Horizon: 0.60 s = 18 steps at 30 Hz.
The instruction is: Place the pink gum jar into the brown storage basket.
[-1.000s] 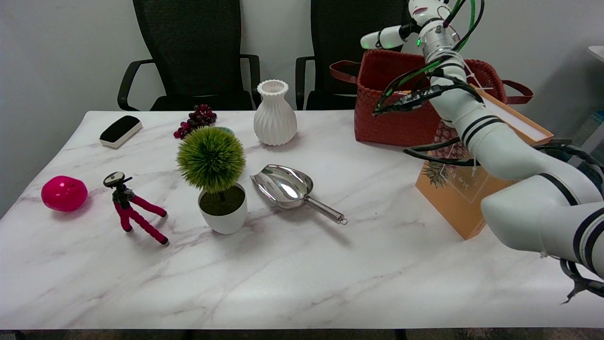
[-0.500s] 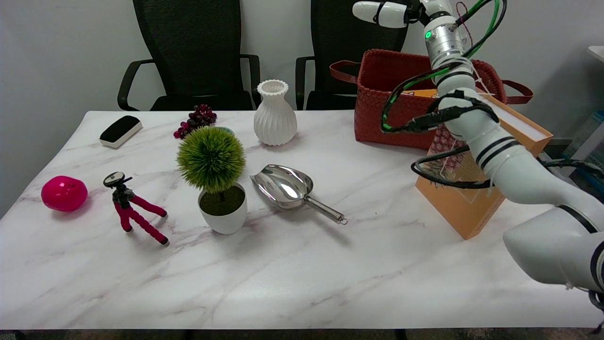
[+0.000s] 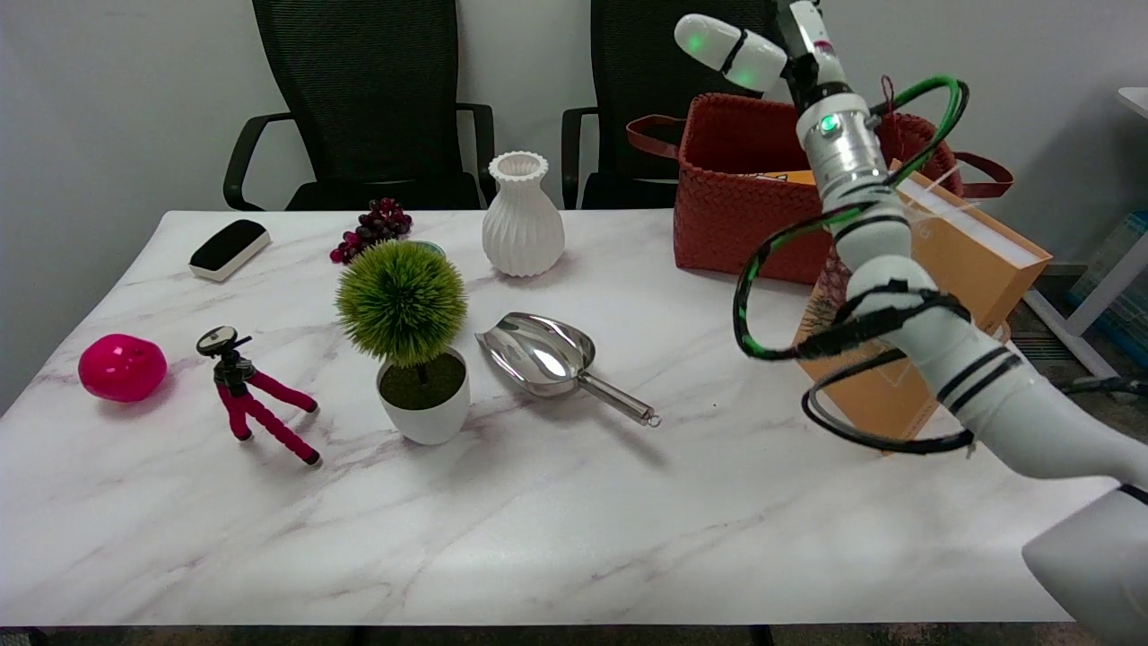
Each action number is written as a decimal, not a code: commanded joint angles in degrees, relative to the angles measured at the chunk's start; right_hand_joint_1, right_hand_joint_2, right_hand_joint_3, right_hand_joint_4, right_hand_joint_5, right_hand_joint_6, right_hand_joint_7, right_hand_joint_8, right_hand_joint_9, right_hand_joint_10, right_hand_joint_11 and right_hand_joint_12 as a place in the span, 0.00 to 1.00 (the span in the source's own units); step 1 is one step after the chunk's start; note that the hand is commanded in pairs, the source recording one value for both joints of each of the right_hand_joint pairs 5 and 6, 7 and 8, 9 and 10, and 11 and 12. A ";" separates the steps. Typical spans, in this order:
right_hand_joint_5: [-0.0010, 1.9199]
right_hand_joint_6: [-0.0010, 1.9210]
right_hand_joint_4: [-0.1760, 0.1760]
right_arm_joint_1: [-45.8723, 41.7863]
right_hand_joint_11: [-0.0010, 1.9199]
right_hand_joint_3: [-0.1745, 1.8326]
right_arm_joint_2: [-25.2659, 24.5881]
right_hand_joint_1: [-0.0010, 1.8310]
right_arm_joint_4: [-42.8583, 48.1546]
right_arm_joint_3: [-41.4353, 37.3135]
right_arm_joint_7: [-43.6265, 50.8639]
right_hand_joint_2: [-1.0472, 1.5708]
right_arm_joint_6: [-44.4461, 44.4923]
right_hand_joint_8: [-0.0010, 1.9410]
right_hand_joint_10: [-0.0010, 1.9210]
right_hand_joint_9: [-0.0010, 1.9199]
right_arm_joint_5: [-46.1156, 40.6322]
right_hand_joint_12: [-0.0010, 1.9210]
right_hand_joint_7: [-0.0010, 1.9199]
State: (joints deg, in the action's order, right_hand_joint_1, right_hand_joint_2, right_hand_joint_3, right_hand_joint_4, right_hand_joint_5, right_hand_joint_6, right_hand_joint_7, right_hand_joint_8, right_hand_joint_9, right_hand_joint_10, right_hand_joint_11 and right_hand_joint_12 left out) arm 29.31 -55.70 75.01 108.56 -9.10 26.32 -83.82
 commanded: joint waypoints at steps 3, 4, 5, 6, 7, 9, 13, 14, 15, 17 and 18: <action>0.00 0.00 0.50 -21.79 0.06 0.01 1.91 0.31 15.14 0.95 -32.52 0.52 9.05 0.00 0.00 0.00 13.21 0.06 0.00; 0.00 0.00 0.50 -22.29 0.06 0.00 1.65 0.32 15.76 1.09 -32.80 0.53 9.05 0.00 0.00 0.00 14.29 0.06 0.00; 0.00 0.00 0.50 -22.73 0.06 0.00 1.39 0.32 16.48 1.37 -33.12 0.54 9.05 0.00 0.00 0.00 15.37 0.06 0.00; 0.00 0.00 0.50 -22.96 0.06 0.00 1.15 0.33 17.02 1.69 -33.26 0.54 9.05 0.00 0.00 0.00 16.11 0.06 0.00; 0.00 0.00 0.50 -23.13 0.06 0.00 0.71 0.31 17.73 2.09 -33.29 0.54 9.05 0.00 0.00 0.00 17.05 0.06 0.00; 0.00 0.00 0.50 -23.43 0.06 0.00 -0.18 0.30 18.81 2.65 -33.29 0.56 8.99 0.00 0.00 0.00 18.75 0.06 0.00; 0.00 0.00 0.50 -24.16 0.06 0.00 -2.16 0.30 20.95 3.59 -32.83 0.58 8.41 0.00 0.00 0.00 22.23 0.06 0.00; 0.00 0.00 0.50 -24.20 0.05 0.00 -2.51 0.30 21.13 3.93 -32.81 0.59 8.35 0.00 0.00 0.00 22.47 0.05 0.00; 0.00 0.00 0.50 -24.32 0.05 0.00 -2.77 0.30 21.64 4.19 -32.81 0.59 7.91 0.00 0.00 0.00 22.88 0.05 0.00; 0.00 0.00 0.50 -24.44 0.05 0.00 -3.26 0.30 22.52 4.77 -32.81 0.60 6.81 0.00 0.00 0.00 23.79 0.05 0.00; 0.00 0.00 0.50 -24.44 0.05 0.00 -3.55 0.30 23.01 5.11 -32.81 0.60 6.24 0.00 0.00 0.00 24.79 0.05 0.00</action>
State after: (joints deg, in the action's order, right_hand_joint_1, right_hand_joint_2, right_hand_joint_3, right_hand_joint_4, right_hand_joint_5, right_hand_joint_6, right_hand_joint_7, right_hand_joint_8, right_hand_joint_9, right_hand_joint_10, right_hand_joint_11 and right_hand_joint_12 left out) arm 11.93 -55.56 88.79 110.18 -34.22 32.89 -70.59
